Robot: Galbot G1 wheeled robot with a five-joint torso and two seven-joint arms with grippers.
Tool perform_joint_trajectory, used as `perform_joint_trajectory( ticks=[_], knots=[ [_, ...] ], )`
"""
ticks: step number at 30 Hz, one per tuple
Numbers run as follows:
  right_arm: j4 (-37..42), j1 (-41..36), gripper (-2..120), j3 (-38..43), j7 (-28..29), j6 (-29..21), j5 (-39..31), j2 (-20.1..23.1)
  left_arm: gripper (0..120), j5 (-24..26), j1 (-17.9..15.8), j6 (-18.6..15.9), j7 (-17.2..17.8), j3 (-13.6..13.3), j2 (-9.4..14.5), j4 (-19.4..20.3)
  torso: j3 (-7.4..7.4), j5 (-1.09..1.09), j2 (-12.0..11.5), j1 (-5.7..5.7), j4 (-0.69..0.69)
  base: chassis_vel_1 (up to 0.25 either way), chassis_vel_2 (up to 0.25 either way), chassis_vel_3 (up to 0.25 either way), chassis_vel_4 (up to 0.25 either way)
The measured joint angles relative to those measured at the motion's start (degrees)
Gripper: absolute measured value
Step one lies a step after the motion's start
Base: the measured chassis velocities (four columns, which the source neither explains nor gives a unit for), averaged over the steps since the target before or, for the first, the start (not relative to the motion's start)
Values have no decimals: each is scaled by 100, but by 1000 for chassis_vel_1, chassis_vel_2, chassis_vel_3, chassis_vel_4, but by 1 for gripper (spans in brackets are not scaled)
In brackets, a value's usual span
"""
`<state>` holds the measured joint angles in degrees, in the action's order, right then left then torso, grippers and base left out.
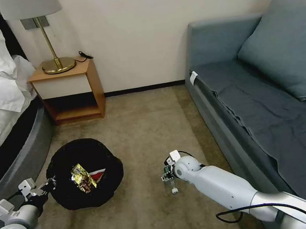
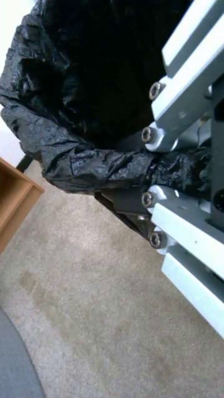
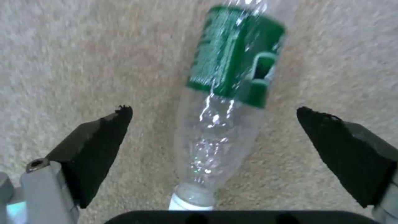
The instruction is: Pick up the trash bin, then pick up the garbage on the floor and place it into the trash bin.
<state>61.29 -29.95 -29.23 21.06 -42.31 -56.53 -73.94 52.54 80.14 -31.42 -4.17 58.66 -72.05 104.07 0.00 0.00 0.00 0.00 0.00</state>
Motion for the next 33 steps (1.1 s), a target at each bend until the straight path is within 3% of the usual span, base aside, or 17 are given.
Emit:
perform_joint_trajectory(
  ticks=[13,20,27,33],
  knots=[
    [-528,-51,100,184,-316,11,315,-221,4,0,18,56,-59,44,55,-150,0,0,0,0,0,0,0,0,0],
    [-563,-76,79,239,-392,14,335,-226,4,-1,-14,66,-72,19,62,-195,0,0,0,0,0,0,0,0,0],
    [-614,-105,50,289,-469,17,381,-247,4,-10,-28,82,-89,-12,66,-243,0,0,0,0,0,0,0,0,0],
    [-638,-114,34,309,-479,21,405,-259,4,-9,-52,84,-93,-19,86,-270,-1,0,1,-1,0,0,0,0,0]
  ],
)
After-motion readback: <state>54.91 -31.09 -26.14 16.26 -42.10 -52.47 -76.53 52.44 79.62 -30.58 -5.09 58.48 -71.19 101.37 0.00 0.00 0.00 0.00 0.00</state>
